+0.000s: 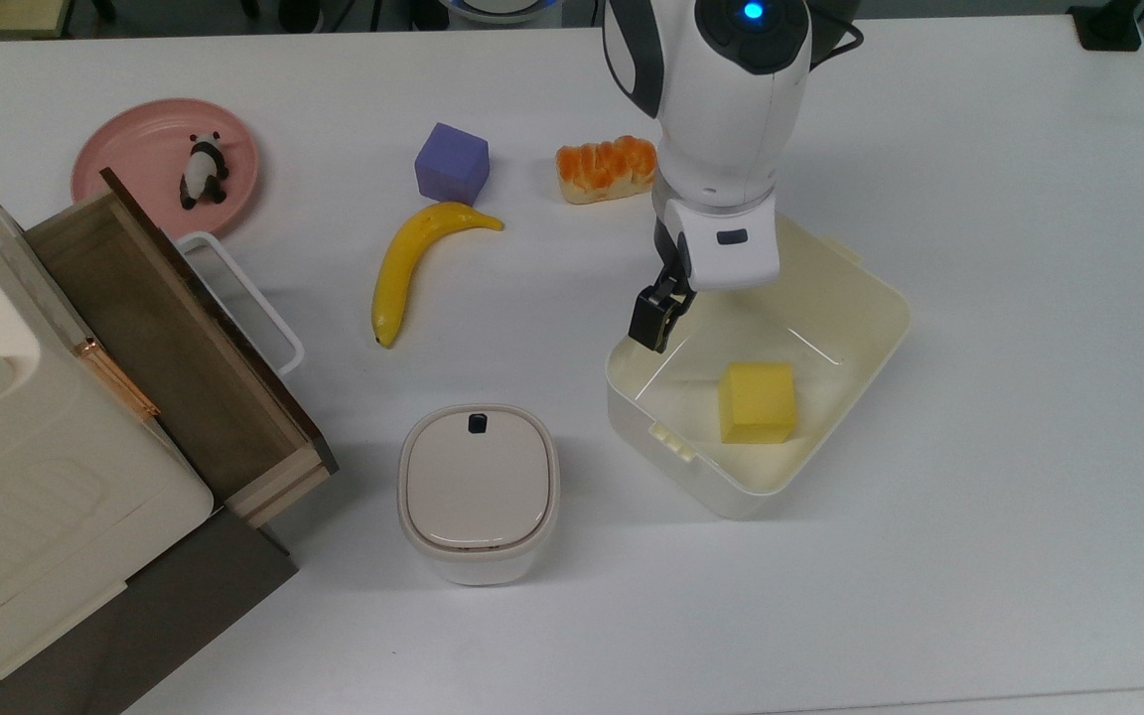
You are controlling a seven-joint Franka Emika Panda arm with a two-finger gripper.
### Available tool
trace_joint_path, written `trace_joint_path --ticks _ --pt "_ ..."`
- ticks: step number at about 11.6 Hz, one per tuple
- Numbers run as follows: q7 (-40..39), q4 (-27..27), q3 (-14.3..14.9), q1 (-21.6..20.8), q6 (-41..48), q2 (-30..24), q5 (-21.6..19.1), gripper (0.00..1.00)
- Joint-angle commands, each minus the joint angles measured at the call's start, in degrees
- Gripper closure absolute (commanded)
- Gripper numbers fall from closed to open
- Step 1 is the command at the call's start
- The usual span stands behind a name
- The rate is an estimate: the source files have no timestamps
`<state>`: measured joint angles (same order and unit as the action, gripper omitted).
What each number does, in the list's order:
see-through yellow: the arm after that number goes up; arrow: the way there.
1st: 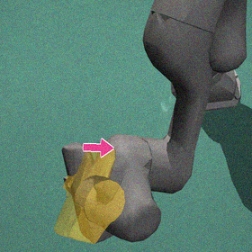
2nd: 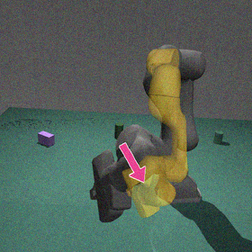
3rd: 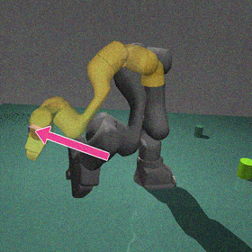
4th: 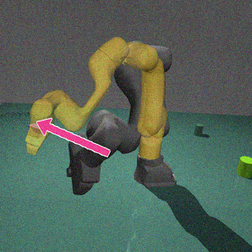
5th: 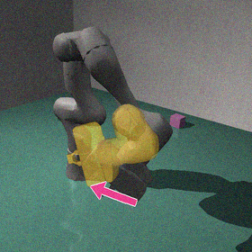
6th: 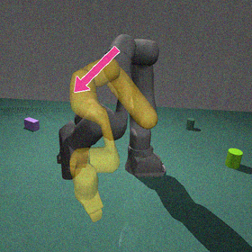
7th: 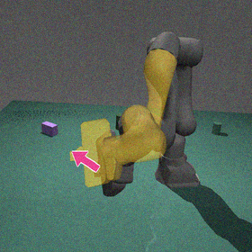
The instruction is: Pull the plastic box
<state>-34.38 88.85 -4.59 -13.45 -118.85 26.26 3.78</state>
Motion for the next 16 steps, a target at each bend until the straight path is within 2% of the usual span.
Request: trace_joint_path --ticks 1,5,9,16 --pt "-1.0 6.9 0.7 -0.1 0.0 -4.2 0.9 0.00" --pt "-0.8 11.7 1.0 1.3 1.4 -7.9 0.9 0.00" --pt "-1.0 12.3 2.0 2.4 6.8 -10.5 0.9 0.00" --pt "-2.4 17.6 2.7 3.3 7.1 -16.5 2.2 0.00"
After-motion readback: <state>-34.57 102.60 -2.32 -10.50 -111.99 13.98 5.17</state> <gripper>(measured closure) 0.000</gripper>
